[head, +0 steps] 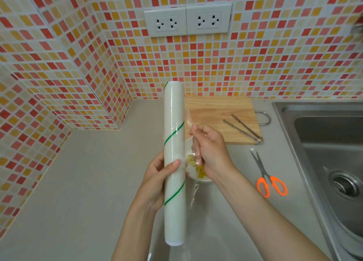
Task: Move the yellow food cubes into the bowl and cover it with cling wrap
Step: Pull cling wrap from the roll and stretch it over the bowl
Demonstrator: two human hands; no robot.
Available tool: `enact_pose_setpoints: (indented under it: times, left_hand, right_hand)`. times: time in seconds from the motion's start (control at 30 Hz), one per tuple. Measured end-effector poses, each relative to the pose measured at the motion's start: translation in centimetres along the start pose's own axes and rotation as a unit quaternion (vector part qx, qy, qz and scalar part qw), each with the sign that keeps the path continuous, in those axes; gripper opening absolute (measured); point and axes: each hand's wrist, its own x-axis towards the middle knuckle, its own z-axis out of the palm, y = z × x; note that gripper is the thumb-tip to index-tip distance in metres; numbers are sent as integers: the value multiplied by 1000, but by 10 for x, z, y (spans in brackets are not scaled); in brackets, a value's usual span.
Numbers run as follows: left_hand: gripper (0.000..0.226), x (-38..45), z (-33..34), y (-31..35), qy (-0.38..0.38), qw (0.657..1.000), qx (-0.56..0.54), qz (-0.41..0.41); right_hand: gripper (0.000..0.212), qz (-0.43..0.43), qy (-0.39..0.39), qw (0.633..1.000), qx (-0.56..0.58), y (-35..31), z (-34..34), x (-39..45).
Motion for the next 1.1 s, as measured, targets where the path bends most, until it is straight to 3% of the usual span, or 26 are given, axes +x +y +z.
enact_pose_setpoints:
  times: [0.1, 0.2, 0.27, 0.4, 0.5, 0.67, 0.73, 0.83, 0.93, 1.0, 1.1]
  left_hand:
    - [35, -2, 3, -2, -6, 999, -30, -38]
    - [78, -3, 4, 0, -58, 995, -68, -45]
    - [88, -3, 8, 5, -103, 991, -76, -48]
    - [78, 2, 18, 7, -92, 991, -82, -47]
    - [74, 5, 24, 2, -114, 980, -152, -53]
    - [78, 7, 29, -8, -131, 982, -132, -44]
    - [74, 8, 28, -12, -118, 979, -160, -52]
    - [90, 8, 24, -17, -91, 975, -187, -73]
    - [79, 4, 22, -23, -118, 948, -281, -88]
    - [74, 0, 24, -25, -117, 943, -301, -81]
    - [105, -2, 23, -25, -50, 972, -226, -49]
  right_hand:
    - [34, -21, 73, 997, -20, 6, 0, 3]
    - [34, -29, 120, 992, -40, 9, -4, 8]
    - [34, -52, 138, 986, -75, 8, -10, 10]
    - [34, -96, 138, 980, -108, -1, -20, 10]
    - [34, -91, 153, 979, -95, -10, -28, 11]
    - [28, -15, 140, 990, 0, -19, -37, 11]
    - [26, 29, 135, 990, 29, -20, -36, 13]
    - [25, 107, 115, 987, 38, -10, -31, 12]
    - [24, 160, 80, 984, 22, 3, -24, 7]
    - [24, 146, 100, 984, 36, 3, -24, 8]
    - [27, 62, 161, 985, 4, -3, -32, 9]
